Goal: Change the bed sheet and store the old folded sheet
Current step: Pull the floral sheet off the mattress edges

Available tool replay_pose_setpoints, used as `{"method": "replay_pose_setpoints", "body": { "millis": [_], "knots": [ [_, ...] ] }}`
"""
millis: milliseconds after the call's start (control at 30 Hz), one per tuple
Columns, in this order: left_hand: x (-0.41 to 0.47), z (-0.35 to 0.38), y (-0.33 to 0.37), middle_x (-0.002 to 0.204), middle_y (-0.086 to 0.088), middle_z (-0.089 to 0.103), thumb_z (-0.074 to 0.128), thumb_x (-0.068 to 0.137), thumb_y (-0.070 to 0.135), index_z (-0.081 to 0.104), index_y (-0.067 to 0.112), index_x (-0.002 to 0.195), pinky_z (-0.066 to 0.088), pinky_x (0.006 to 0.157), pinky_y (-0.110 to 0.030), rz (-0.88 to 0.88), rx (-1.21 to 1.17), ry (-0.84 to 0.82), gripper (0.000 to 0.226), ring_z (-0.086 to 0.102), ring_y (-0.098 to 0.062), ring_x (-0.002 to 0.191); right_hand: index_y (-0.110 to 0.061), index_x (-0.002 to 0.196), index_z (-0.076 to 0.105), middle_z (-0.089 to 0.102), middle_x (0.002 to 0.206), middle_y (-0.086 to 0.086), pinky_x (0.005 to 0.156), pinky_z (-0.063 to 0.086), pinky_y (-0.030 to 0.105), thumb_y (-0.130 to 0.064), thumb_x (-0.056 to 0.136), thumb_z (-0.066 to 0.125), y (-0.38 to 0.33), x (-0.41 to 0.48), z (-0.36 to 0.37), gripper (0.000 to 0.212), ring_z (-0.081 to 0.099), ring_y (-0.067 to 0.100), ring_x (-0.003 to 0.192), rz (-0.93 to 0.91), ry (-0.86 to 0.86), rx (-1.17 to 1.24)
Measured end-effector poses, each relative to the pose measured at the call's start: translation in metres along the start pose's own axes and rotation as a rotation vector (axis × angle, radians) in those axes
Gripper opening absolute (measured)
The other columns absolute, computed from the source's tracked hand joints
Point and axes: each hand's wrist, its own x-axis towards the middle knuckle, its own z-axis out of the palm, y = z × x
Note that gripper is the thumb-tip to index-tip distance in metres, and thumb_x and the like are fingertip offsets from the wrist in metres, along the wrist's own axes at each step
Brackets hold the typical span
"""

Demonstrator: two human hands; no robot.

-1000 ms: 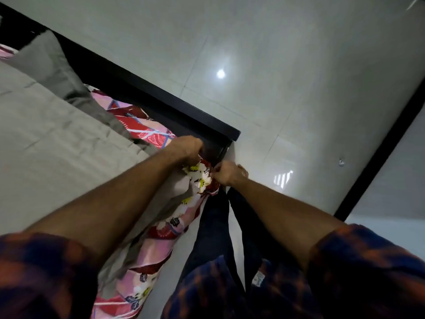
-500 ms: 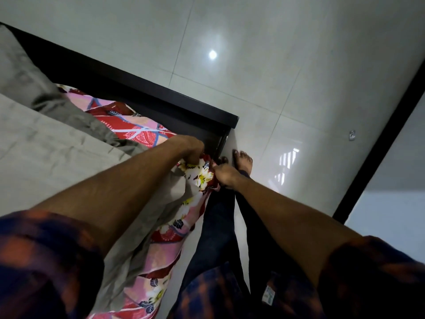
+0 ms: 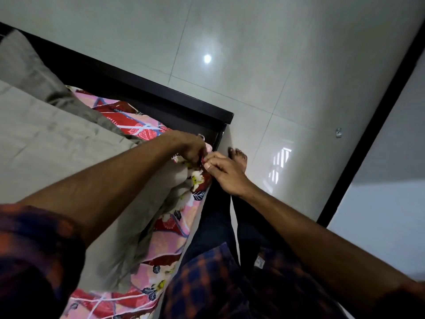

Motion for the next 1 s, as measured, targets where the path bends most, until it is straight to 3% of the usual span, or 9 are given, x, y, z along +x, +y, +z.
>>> {"method": "replay_pose_setpoints", "body": {
  "millis": [233, 333, 467, 533, 600, 700, 867, 933, 1000],
  "knots": [
    [-0.049, 0.009, 0.018, 0.098, -0.007, 0.068, 0.057, 0.090, 0.022, 0.069, 0.014, 0.099, 0.053, 0.077, -0.033, -0.138, -0.130, -0.009, 0.017, 0.066, -0.028, 0.093, -0.015, 0.066, 0.064, 0.062, 0.062, -0.009, 0.067, 0.042, 0.018, -0.006, 0.095, 0.059, -0.014, -0.011, -0.027, 0.031, 0.055, 0.001, 0.062, 0.388, -0.201, 0.144],
    [-0.061, 0.026, 0.021, 0.098, -0.010, 0.063, 0.054, 0.092, 0.017, 0.068, 0.007, 0.106, 0.046, 0.075, -0.030, -0.135, -0.224, -0.027, 0.023, 0.060, -0.027, 0.091, -0.024, 0.093, 0.068, 0.066, 0.084, -0.012, 0.068, 0.044, 0.022, -0.017, 0.093, 0.066, -0.022, 0.004, -0.017, 0.008, 0.058, 0.003, 0.076, 0.404, 0.069, 0.235],
    [-0.066, 0.041, 0.013, 0.089, -0.002, 0.064, 0.061, 0.091, 0.019, 0.067, 0.010, 0.099, 0.044, 0.073, -0.027, -0.108, -0.367, 0.034, 0.013, 0.059, -0.021, 0.088, -0.023, 0.142, 0.051, 0.067, 0.115, 0.000, 0.065, 0.043, 0.024, -0.018, 0.099, 0.056, -0.051, 0.038, 0.013, 0.044, 0.056, 0.010, 0.080, 0.520, 0.014, 0.436],
    [-0.063, 0.041, 0.006, 0.092, 0.000, 0.065, 0.065, 0.091, 0.018, 0.067, 0.012, 0.099, 0.044, 0.075, -0.025, -0.091, -0.356, 0.060, 0.010, 0.060, -0.020, 0.091, -0.001, 0.132, 0.057, 0.068, 0.107, 0.024, 0.058, 0.044, 0.021, -0.015, 0.104, 0.046, -0.058, 0.042, 0.030, 0.034, 0.054, 0.012, 0.068, 0.562, -0.051, 0.393],
    [-0.062, 0.038, 0.001, 0.092, 0.001, 0.069, 0.070, 0.089, 0.023, 0.069, 0.013, 0.096, 0.048, 0.076, -0.025, -0.110, -0.306, -0.003, 0.012, 0.063, -0.020, 0.091, -0.003, 0.105, 0.061, 0.065, 0.074, 0.016, 0.057, 0.052, 0.026, -0.018, 0.106, 0.038, -0.054, 0.033, 0.042, 0.028, 0.058, 0.015, 0.058, 0.708, -0.141, 0.510],
    [-0.061, 0.033, -0.008, 0.098, -0.001, 0.075, 0.078, 0.079, 0.033, 0.078, 0.023, 0.094, 0.056, 0.090, -0.038, -0.128, -0.298, 0.035, 0.018, 0.069, -0.025, 0.097, -0.005, 0.089, 0.061, 0.067, 0.071, 0.010, 0.067, 0.060, 0.032, -0.021, 0.103, 0.043, -0.031, 0.007, 0.053, 0.028, 0.067, 0.018, 0.060, 0.850, -0.317, 0.773],
    [-0.036, 0.030, -0.004, 0.118, -0.004, 0.067, 0.072, 0.087, 0.038, 0.069, 0.028, 0.112, 0.048, 0.086, -0.032, -0.139, -0.092, 0.085, 0.028, 0.061, -0.022, 0.095, -0.005, 0.096, 0.065, 0.062, 0.096, 0.013, 0.107, 0.043, 0.038, -0.017, 0.085, 0.059, -0.009, 0.001, 0.065, 0.018, 0.062, 0.024, 0.087, 0.861, -0.158, 0.946],
    [-0.014, 0.034, -0.004, 0.109, -0.004, 0.068, 0.068, 0.091, 0.039, 0.070, 0.018, 0.113, 0.049, 0.085, -0.031, -0.197, -0.078, -0.086, 0.031, 0.060, -0.021, 0.088, -0.004, 0.101, 0.066, 0.065, 0.096, 0.014, 0.100, 0.050, 0.037, -0.015, 0.093, 0.054, -0.005, 0.008, 0.058, 0.018, 0.064, 0.025, 0.086, 0.880, -0.101, 0.793],
    [-0.003, 0.034, -0.002, 0.105, -0.004, 0.066, 0.066, 0.092, 0.042, 0.068, 0.012, 0.108, 0.051, 0.095, -0.034, -0.248, -0.053, -0.182, 0.035, 0.061, -0.023, 0.092, -0.006, 0.100, 0.068, 0.070, 0.100, 0.014, 0.085, 0.056, 0.034, -0.020, 0.097, 0.056, -0.003, 0.015, 0.043, 0.019, 0.067, 0.026, 0.089, 0.769, -0.074, 0.253]
  ]
}}
